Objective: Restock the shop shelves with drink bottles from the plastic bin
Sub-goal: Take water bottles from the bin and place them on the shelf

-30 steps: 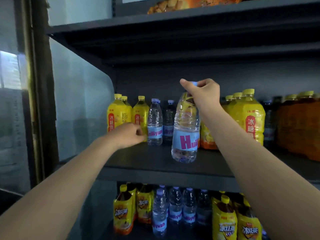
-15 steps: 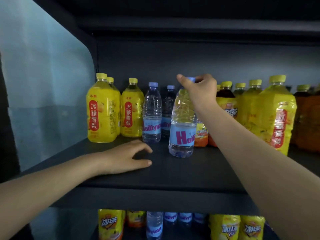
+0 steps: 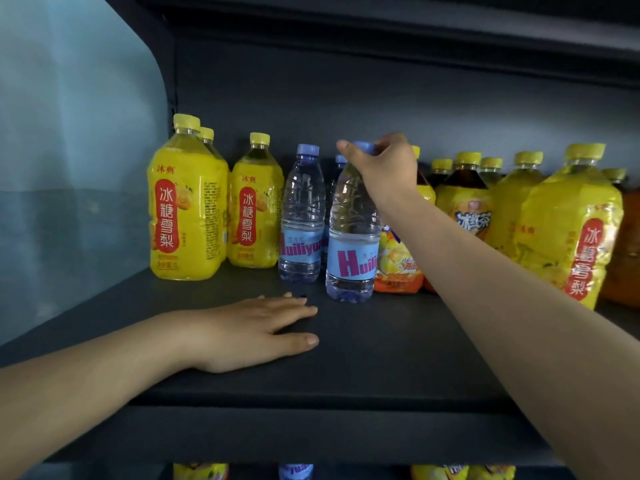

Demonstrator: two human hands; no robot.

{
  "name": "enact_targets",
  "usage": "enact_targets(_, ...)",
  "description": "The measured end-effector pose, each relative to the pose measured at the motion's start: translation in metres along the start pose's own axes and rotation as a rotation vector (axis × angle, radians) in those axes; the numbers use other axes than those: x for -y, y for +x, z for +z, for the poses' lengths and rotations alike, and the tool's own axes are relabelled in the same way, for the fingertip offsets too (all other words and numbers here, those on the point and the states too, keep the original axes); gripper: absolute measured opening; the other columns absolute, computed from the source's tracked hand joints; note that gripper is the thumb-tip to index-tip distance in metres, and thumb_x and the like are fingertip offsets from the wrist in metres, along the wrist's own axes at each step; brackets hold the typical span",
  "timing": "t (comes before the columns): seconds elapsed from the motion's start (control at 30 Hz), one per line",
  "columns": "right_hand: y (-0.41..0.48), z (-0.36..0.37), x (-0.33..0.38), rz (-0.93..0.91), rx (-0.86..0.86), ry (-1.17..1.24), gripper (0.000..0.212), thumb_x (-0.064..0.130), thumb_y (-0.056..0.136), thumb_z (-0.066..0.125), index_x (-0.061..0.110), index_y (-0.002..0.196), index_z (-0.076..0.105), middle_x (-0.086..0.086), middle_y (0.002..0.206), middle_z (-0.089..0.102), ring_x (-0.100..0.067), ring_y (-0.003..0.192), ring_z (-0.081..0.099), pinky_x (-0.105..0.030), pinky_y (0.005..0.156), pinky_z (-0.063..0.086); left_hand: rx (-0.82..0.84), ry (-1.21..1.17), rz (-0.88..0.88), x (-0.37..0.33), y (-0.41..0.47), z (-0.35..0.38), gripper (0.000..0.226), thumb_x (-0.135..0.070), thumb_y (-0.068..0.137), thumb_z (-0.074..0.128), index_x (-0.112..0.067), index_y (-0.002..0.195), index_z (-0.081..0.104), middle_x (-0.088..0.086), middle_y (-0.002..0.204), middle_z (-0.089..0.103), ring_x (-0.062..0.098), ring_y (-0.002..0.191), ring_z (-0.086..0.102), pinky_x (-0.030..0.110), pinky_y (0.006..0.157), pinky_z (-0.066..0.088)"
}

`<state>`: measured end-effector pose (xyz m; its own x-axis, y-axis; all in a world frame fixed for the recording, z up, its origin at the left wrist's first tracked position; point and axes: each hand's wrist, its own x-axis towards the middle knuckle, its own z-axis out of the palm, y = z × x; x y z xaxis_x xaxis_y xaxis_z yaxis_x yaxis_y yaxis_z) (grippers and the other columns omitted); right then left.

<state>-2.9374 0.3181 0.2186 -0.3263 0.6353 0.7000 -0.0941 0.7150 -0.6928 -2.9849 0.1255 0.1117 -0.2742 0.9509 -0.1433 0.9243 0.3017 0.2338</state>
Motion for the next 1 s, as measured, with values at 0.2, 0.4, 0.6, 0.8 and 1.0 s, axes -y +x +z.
enact_targets(0.2, 0.009, -0.027, 0.001, 0.053, 0.348, 0.032, 0.03, 0.016, 0.083, 0.071, 0.008, 0.108, 0.057, 0.001, 0.083, 0.058, -0.009, 0.073, 0.058, -0.012, 0.061, 0.049, 0.008, 0.018, 0.016, 0.0, -0.001, 0.0, 0.061, -0.06, 0.091, 0.021, -0.043, 0.146, 0.001, -0.022, 0.154, -0.011, -0.012, 0.121, -0.022, 0.013, 0.102, -0.009)
enact_targets(0.4, 0.014, -0.041, 0.006, 0.092, 0.471, 0.014, 0.034, 0.004, 0.084, 0.067, 0.004, 0.117, 0.058, -0.003, 0.096, 0.064, -0.001, 0.07, 0.059, -0.008, 0.056, 0.049, 0.003, 0.032, 0.019, -0.002, -0.001, 0.001, 0.062, -0.06, 0.09, 0.022, -0.042, 0.146, 0.003, -0.022, 0.154, -0.008, -0.014, 0.123, -0.017, 0.014, 0.105, -0.009)
enact_targets(0.6, 0.023, -0.025, 0.007, 0.013, 0.427, -0.16, 0.036, 0.008, 0.079, 0.073, -0.002, 0.111, 0.06, -0.022, 0.104, 0.064, -0.024, 0.086, 0.062, -0.043, 0.086, 0.055, 0.006, 0.026, 0.006, -0.002, -0.002, 0.0, 0.061, -0.059, 0.091, 0.022, -0.042, 0.146, 0.004, -0.022, 0.154, -0.007, -0.013, 0.127, -0.015, 0.016, 0.108, -0.008)
enact_targets(0.8, 0.038, -0.006, -0.003, -0.063, 0.394, -0.368, 0.031, 0.022, 0.079, 0.075, 0.001, 0.1, 0.065, -0.014, 0.087, 0.064, -0.023, 0.079, 0.061, -0.033, 0.072, 0.048, 0.002, 0.016, 0.002, -0.001, 0.0, 0.001, 0.061, -0.06, 0.091, 0.023, -0.042, 0.146, 0.005, -0.023, 0.154, -0.007, -0.015, 0.125, -0.012, 0.016, 0.107, -0.008)
enact_targets(1.0, 0.048, -0.004, -0.003, -0.139, 0.448, -0.569, 0.034, 0.029, 0.083, 0.07, 0.002, 0.104, 0.064, -0.007, 0.09, 0.057, -0.019, 0.084, 0.054, -0.025, 0.069, 0.035, -0.006, 0.011, 0.009, 0.0, 0.001, 0.001, 0.06, -0.059, 0.091, 0.024, -0.042, 0.146, 0.007, -0.022, 0.154, -0.005, -0.015, 0.128, -0.011, 0.015, 0.108, -0.007)
